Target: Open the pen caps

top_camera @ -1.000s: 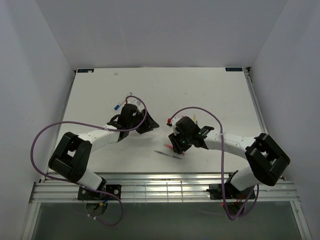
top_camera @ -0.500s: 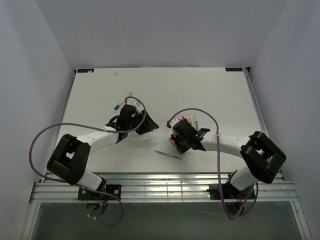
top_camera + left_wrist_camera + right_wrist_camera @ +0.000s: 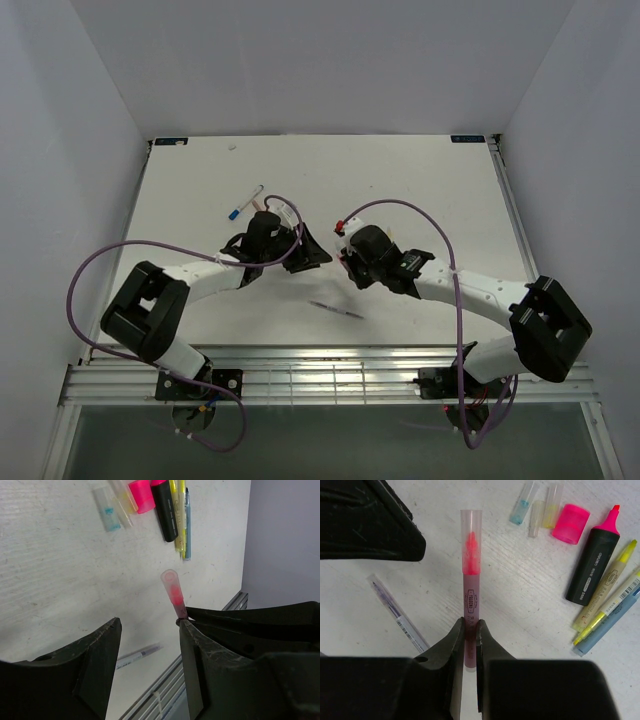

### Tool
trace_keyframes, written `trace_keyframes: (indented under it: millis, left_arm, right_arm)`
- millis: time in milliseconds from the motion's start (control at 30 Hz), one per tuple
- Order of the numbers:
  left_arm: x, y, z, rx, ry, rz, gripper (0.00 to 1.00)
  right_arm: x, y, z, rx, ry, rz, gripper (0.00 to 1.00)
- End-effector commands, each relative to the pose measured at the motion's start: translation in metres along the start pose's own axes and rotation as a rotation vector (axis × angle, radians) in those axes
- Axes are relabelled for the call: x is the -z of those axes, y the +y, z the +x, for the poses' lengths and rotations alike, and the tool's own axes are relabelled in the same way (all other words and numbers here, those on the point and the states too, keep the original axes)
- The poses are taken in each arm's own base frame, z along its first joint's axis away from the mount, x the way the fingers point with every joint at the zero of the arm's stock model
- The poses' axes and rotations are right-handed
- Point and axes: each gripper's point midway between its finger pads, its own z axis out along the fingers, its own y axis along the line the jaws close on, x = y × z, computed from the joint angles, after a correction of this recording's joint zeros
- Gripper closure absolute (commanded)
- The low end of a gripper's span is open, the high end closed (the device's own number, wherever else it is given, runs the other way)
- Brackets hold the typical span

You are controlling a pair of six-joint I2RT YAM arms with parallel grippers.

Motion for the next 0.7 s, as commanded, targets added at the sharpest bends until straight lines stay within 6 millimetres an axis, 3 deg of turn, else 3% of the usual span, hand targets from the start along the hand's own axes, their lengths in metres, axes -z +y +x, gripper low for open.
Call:
trace_keyframes:
  millis: [0,367,667]
  left_arm:
    - [-0.002,-0.015,0.001,-0.001,0.006,0.054,0.39]
    - [-0.018,-0.017,0.0,0.025,0.015,0.054,0.38]
    - [-0.034,-0.028,-0.017,0.029,-0.001,0.067,0.38]
  right_arm:
    - [0.006,0.005,-0.027,-0.009,-0.069,-0.023,0.92]
    - [0.011,0.021,-0.035,-0.028,-0.097,-0.105,0.92]
    - [0.015,0.028,-0.034,-0.031,-0.109,-0.15,0.92]
